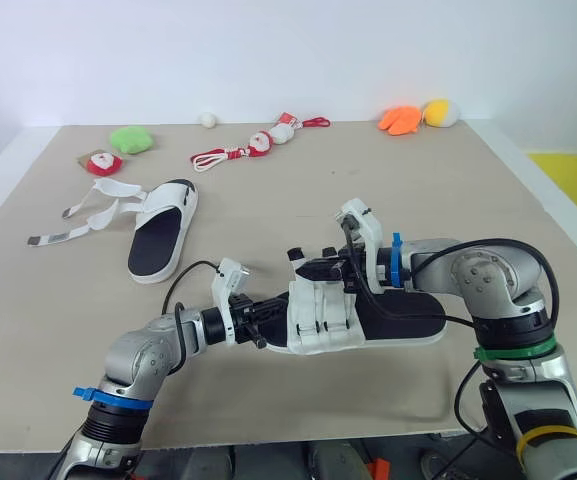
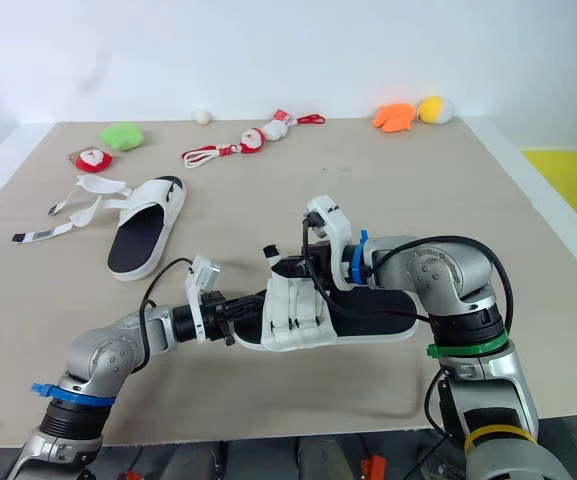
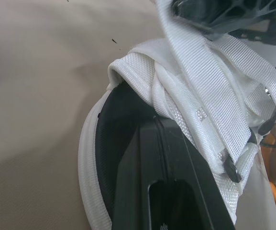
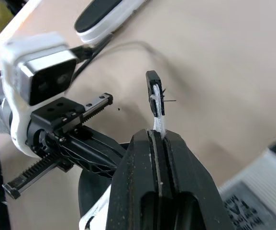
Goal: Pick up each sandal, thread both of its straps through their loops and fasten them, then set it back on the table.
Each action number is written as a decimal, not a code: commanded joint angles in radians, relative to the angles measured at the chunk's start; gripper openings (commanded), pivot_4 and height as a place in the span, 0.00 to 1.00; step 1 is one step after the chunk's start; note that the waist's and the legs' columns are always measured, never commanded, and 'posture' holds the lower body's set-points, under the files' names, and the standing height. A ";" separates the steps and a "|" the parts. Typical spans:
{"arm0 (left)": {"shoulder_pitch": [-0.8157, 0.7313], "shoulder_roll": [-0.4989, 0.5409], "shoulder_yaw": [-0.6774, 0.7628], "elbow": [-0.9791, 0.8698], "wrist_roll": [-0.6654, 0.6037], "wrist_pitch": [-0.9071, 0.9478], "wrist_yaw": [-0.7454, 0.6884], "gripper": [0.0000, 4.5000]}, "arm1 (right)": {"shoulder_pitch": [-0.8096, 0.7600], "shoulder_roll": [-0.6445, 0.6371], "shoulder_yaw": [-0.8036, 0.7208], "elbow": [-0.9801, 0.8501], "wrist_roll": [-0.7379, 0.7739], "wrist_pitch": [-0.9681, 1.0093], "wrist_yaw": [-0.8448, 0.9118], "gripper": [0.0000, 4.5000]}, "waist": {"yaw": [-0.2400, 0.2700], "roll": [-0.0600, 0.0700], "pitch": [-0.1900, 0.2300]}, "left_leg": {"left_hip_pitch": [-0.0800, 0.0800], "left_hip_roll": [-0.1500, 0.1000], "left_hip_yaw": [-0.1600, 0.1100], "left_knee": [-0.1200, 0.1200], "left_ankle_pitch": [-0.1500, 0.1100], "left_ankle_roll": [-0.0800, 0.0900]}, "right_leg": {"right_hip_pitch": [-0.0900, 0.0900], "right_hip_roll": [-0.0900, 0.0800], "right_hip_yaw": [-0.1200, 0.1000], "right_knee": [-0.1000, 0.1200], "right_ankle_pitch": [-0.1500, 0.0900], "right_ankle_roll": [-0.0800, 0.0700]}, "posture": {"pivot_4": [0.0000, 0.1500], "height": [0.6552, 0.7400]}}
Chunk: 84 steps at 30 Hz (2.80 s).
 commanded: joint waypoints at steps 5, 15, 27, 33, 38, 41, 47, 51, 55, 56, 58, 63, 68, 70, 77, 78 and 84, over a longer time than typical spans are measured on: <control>0.004 -0.008 -0.031 0.027 0.013 0.016 -0.006 0.00 | -0.026 -0.058 -0.024 -0.039 -0.139 -0.120 -0.017 0.01 | 0.001 0.000 0.000 | -0.009 0.000 0.000 0.000 0.005 -0.003 | -0.007 0.000 0.000 0.000 0.002 0.001 | 1.00 1.00; -0.001 -0.012 -0.028 0.030 0.013 0.017 -0.007 0.00 | -0.040 -0.049 0.022 0.002 -0.204 -0.062 -0.036 0.01 | 0.001 0.000 0.000 | -0.010 -0.001 0.000 0.000 0.007 -0.002 | -0.008 -0.001 0.000 0.000 0.003 0.001 | 1.00 1.00; 0.002 -0.018 -0.022 0.027 0.009 0.015 -0.004 0.00 | -0.059 -0.064 0.082 0.027 -0.274 -0.050 -0.044 0.08 | 0.001 0.000 0.000 | -0.010 -0.001 0.000 0.000 0.008 -0.002 | -0.008 -0.001 0.000 0.000 0.003 0.001 | 1.00 1.00; 0.003 -0.021 -0.020 0.026 0.009 0.014 -0.005 0.00 | -0.064 -0.038 0.034 0.011 -0.270 -0.084 -0.021 0.64 | 0.002 0.000 0.000 | -0.012 -0.001 0.001 -0.001 0.008 -0.003 | -0.008 -0.002 0.000 -0.001 0.002 0.001 | 1.00 1.00; 0.003 -0.022 -0.017 0.026 0.011 0.015 -0.009 0.00 | -0.091 0.036 -0.108 -0.017 -0.180 -0.083 0.011 0.99 | 0.004 0.000 0.000 | -0.012 -0.002 -0.001 -0.009 0.007 -0.003 | -0.010 -0.001 0.001 -0.001 0.002 0.004 | 1.00 1.00; 0.002 -0.021 -0.014 0.026 0.012 0.015 -0.010 0.00 | -0.086 0.027 -0.156 -0.027 -0.171 -0.148 0.048 0.99 | 0.004 0.000 0.000 | -0.013 -0.003 -0.002 -0.011 0.007 -0.003 | -0.010 -0.001 0.001 -0.001 0.000 0.006 | 1.00 1.00; 0.001 -0.019 -0.011 0.026 0.015 0.003 -0.017 0.00 | 0.030 -0.095 -0.165 -0.082 -0.288 -0.611 0.309 0.99 | 0.004 0.000 0.000 | -0.013 -0.004 -0.002 -0.012 0.007 -0.003 | -0.008 -0.002 0.000 -0.006 0.000 0.006 | 1.00 1.00; 0.001 -0.020 -0.007 0.016 0.033 -0.056 -0.028 0.00 | 0.139 -0.179 -0.132 -0.024 -0.444 -0.979 0.451 0.99 | 0.001 0.000 0.000 | -0.012 -0.003 -0.001 -0.013 0.007 -0.003 | -0.007 -0.002 0.000 -0.011 0.001 0.007 | 1.00 1.00; -0.008 -0.016 0.006 -0.031 0.042 -0.092 -0.015 0.06 | 0.209 -0.224 -0.141 0.071 -0.570 -1.319 0.518 1.00 | 0.001 0.000 0.000 | -0.012 -0.003 0.000 -0.013 0.007 -0.004 | -0.007 -0.002 0.000 -0.011 0.003 0.008 | 1.00 1.00; -0.008 -0.013 0.008 -0.040 0.047 -0.099 -0.011 0.12 | 0.221 -0.229 -0.147 0.088 -0.584 -1.383 0.527 1.00 | 0.001 0.000 0.000 | -0.012 -0.003 0.000 -0.013 0.007 -0.004 | -0.007 -0.002 0.000 -0.011 0.003 0.008 | 1.00 1.00; -0.004 -0.005 0.010 -0.059 0.049 -0.107 -0.010 0.28 | 0.245 -0.247 -0.153 0.127 -0.611 -1.498 0.550 1.00 | 0.001 0.000 0.000 | -0.012 -0.002 0.000 -0.013 0.008 -0.004 | -0.007 -0.002 0.000 -0.011 0.004 0.007 | 1.00 1.00; 0.016 0.001 0.068 -0.121 0.035 -0.117 0.036 0.80 | 0.265 -0.296 -0.176 0.269 -0.683 -1.883 0.569 1.00 | 0.001 0.000 0.001 | -0.011 -0.002 0.000 -0.013 0.008 -0.004 | -0.007 -0.002 0.001 -0.011 0.004 0.007 | 1.00 1.00; 0.005 0.030 0.127 -0.198 0.036 -0.202 0.025 0.99 | 0.258 -0.366 -0.153 0.454 -0.754 -2.323 0.571 1.00 | 0.001 0.000 0.001 | -0.011 -0.002 0.001 -0.014 0.008 -0.004 | -0.007 -0.002 0.001 -0.011 0.004 0.008 | 1.00 1.00; -0.008 0.046 0.130 -0.232 0.039 -0.262 -0.020 0.99 | 0.272 -0.400 -0.128 0.515 -0.803 -2.483 0.560 1.00 | 0.001 0.000 0.001 | -0.011 -0.002 0.001 -0.015 0.008 -0.004 | -0.007 -0.002 0.001 -0.011 0.004 0.007 | 1.00 1.00; -0.010 0.118 0.048 -0.282 0.056 -0.365 -0.174 0.99 | 0.335 -0.431 -0.075 0.548 -0.910 -2.721 0.439 1.00 | 0.001 0.001 0.002 | -0.008 -0.003 0.002 -0.016 0.008 -0.004 | -0.004 -0.003 0.004 -0.011 0.003 0.003 | 1.00 1.00; -0.010 0.128 0.036 -0.286 0.060 -0.372 -0.192 0.99 | 0.346 -0.426 -0.072 0.532 -0.926 -2.720 0.421 1.00 | 0.000 0.001 0.002 | -0.008 -0.003 0.002 -0.015 0.008 -0.004 | -0.004 -0.003 0.005 -0.010 0.003 0.001 | 1.00 1.00; -0.029 0.154 0.004 -0.259 0.066 -0.374 -0.237 0.99 | 0.397 -0.359 -0.061 0.430 -1.010 -2.664 0.321 1.00 | 0.000 0.001 0.002 | -0.004 -0.003 0.003 -0.014 0.008 -0.004 | -0.001 -0.002 0.005 -0.009 0.004 0.000 | 1.00 1.00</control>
